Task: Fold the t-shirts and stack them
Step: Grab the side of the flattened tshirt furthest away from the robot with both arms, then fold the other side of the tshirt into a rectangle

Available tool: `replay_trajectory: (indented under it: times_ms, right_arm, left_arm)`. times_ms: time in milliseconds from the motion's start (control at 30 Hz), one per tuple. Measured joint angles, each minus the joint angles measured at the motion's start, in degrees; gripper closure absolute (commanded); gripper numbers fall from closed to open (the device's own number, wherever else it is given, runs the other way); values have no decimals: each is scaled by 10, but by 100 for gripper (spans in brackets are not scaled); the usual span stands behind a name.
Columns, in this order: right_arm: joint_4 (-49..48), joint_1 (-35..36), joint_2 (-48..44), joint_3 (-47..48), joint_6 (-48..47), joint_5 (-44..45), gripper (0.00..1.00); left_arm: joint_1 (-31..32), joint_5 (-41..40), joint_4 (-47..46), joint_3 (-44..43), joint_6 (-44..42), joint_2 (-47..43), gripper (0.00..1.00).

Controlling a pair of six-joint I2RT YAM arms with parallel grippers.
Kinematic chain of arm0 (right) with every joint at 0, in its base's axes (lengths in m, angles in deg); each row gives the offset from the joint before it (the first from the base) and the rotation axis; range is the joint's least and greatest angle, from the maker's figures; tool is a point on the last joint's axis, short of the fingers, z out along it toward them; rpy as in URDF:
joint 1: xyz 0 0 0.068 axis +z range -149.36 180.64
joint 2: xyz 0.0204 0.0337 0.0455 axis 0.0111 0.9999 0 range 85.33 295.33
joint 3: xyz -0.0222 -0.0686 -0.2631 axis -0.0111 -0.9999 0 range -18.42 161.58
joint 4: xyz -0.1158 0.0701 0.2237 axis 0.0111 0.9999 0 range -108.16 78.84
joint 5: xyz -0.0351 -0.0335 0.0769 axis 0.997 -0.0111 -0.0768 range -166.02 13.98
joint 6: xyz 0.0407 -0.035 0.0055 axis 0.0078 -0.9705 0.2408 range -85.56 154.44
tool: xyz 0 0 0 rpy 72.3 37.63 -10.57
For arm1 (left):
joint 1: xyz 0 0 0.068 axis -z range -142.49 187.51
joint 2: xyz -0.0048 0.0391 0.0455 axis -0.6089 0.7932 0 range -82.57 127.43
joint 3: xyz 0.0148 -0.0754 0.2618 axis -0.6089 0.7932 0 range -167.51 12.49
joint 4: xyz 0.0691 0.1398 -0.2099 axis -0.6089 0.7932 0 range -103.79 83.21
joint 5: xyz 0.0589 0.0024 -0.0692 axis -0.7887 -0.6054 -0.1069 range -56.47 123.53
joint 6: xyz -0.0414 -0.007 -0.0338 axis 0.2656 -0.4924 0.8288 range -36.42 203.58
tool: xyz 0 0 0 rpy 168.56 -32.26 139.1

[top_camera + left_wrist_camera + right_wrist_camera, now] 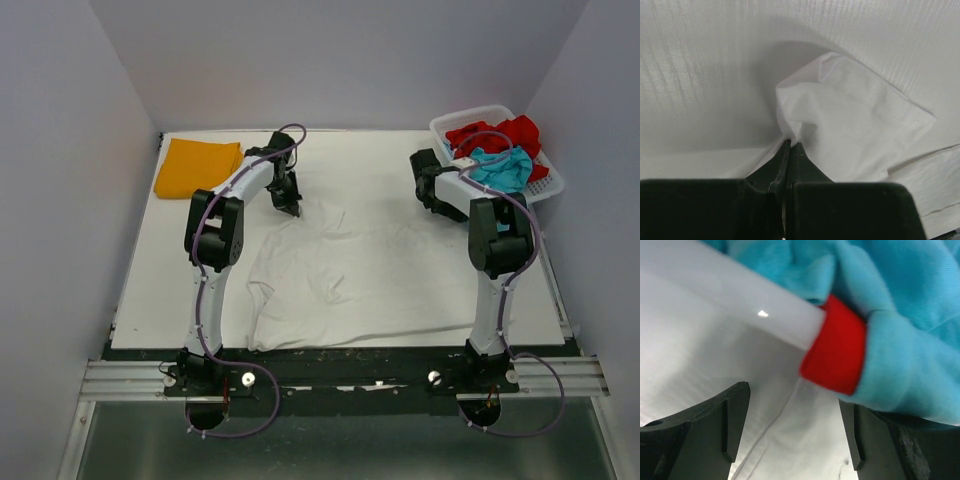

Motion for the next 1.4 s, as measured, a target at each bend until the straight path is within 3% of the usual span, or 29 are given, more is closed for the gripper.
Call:
replay_trajectory:
  times_ms: [167,233,533,667,800,933,1400]
  right_arm:
    - [-6,-9,-12,-34,16,29,40]
    - [-6,-12,-18,-49,20,39,53]
    - [-1,-22,-18,-63,30,51,70]
    - [-7,-22,-18,-69,29,52,86]
    - [-19,-22,-18,-71,13,49,95]
    - [-45,-22,-23,-78,-15,43,99]
    - [-97,9,-156,-183,-64,-13,99]
  left_arm:
    - [-3,1,-4,4,0,-2,100]
    - [-4,1,-5,6,0,-3,100]
    - [-6,2,-7,7,0,-5,100]
    - [-7,2,-7,7,-2,-6,100]
    - [-7,6,-9,7,-14,-11,100]
    - [-7,22,-25,17,-34,-28,100]
    - [12,68,-116,167,-105,-157,100]
